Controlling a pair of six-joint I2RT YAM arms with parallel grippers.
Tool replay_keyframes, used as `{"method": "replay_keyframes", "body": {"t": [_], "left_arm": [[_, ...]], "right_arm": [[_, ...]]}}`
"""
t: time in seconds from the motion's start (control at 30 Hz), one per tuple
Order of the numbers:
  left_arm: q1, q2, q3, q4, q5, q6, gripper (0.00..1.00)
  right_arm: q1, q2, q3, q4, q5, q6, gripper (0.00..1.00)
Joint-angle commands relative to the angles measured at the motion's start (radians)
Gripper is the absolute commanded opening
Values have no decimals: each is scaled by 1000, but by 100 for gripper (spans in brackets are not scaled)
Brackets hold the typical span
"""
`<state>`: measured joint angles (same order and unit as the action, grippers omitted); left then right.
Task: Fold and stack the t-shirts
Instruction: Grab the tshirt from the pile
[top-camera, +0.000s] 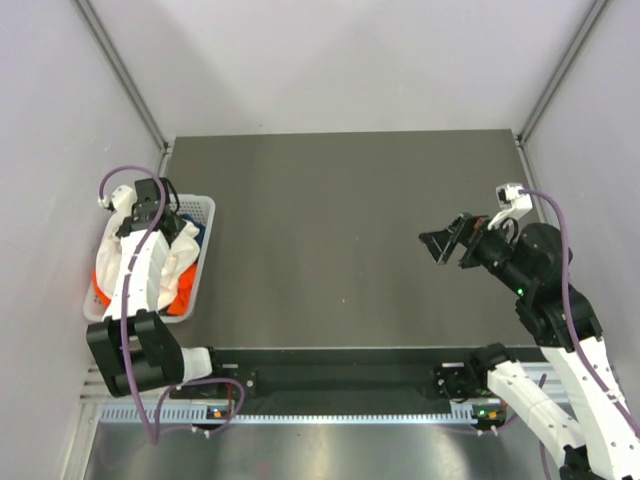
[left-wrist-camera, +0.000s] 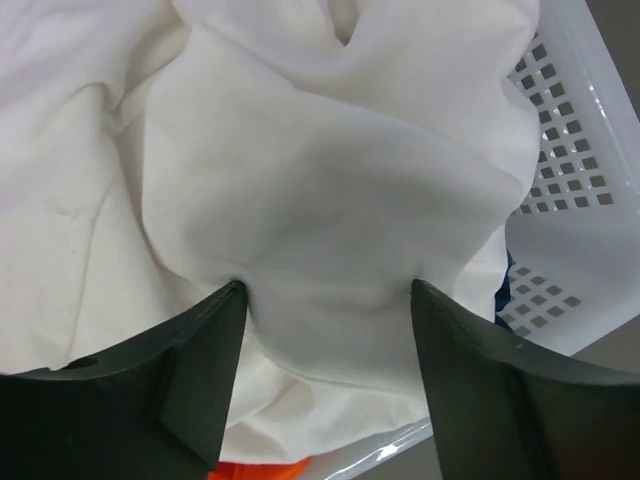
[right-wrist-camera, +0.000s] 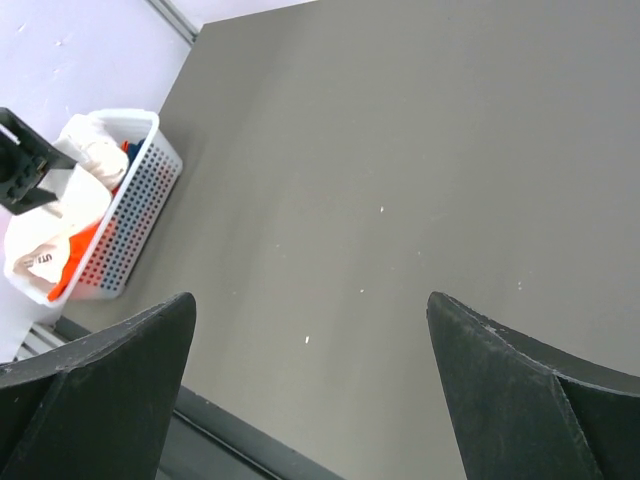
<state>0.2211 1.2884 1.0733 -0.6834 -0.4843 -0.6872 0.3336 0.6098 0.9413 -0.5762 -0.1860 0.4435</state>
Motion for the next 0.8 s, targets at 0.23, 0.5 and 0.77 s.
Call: {"method": "replay_keyframes", "body": {"t": [0.23, 0.5, 0.77], "left_arm": [[7, 25, 60, 176, 176, 32, 0], [-34, -77, 301, 151, 254, 43, 0], [-218, -26, 686, 237, 594, 23, 0]], "right_arm": [[5, -38, -1, 47, 2, -32, 100], [5, -53, 8, 44, -10, -25, 100], [5, -44, 16, 72, -67, -2, 100]]}}
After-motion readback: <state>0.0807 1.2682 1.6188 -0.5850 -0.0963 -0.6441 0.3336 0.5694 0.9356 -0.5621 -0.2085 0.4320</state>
